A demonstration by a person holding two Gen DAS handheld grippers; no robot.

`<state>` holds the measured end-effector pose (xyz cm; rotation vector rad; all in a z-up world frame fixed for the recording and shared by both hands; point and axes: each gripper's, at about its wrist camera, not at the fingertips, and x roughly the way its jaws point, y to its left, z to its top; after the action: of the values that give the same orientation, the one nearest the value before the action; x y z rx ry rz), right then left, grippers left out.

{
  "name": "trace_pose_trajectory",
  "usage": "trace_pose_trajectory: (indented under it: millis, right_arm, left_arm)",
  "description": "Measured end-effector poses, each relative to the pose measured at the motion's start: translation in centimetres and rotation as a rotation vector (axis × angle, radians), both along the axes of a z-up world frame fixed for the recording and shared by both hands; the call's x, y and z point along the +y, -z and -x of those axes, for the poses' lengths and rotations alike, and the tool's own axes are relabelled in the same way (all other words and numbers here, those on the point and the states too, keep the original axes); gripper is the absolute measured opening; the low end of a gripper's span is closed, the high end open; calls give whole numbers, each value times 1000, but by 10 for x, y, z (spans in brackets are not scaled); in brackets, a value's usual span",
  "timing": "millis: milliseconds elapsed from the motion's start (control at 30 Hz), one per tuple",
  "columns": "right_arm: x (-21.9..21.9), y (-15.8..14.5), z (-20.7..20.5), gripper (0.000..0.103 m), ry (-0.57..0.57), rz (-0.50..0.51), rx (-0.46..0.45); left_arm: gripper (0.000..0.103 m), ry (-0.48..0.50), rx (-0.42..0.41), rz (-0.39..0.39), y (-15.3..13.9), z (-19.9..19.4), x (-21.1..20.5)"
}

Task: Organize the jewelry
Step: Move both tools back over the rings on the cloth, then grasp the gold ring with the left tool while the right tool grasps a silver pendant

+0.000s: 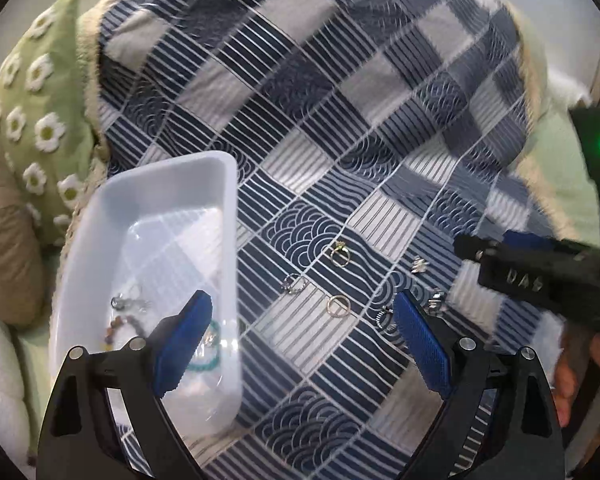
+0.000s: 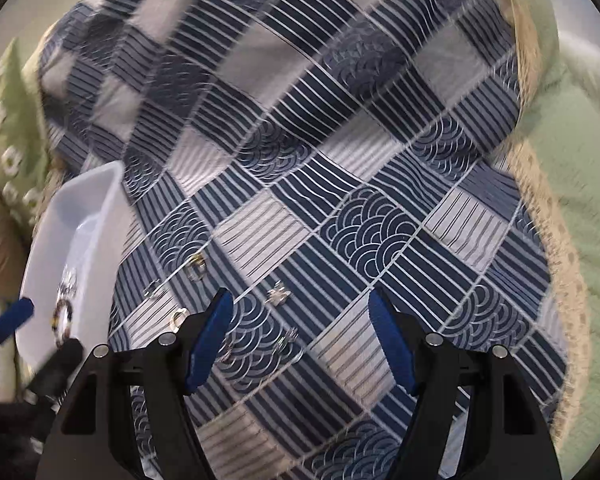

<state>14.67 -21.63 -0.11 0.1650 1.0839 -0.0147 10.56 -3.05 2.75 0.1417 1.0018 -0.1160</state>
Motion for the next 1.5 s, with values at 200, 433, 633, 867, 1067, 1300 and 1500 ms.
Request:
trace_pose_trajectory:
  millis: [200, 433, 633, 867, 1067, 1300, 1500]
  right_arm:
    - [-3, 26, -21, 70, 6, -3, 33]
    - [17, 46, -29, 69, -46, 43, 71]
    - [18, 46, -29, 69, -38, 31, 73]
    - [22, 45, -27, 69, -48, 22, 72]
    - [24, 44, -25, 69, -53, 22, 75]
    - [22, 47, -26, 69, -55, 3, 82]
    - [30, 52, -28, 68, -76, 17, 85]
  left_arm:
    - [88, -10, 54, -43, 42, -26, -14]
    - [72, -11, 124, -6, 70, -38, -12]
    - [62, -3, 138, -20, 77, -39, -16]
    - [48, 25, 141, -7, 78, -41, -22]
    - [42, 46, 189, -10, 97, -43, -32]
    - [34, 46, 205, 15, 103, -45, -35]
    - [21, 68, 219, 37, 104, -44, -39]
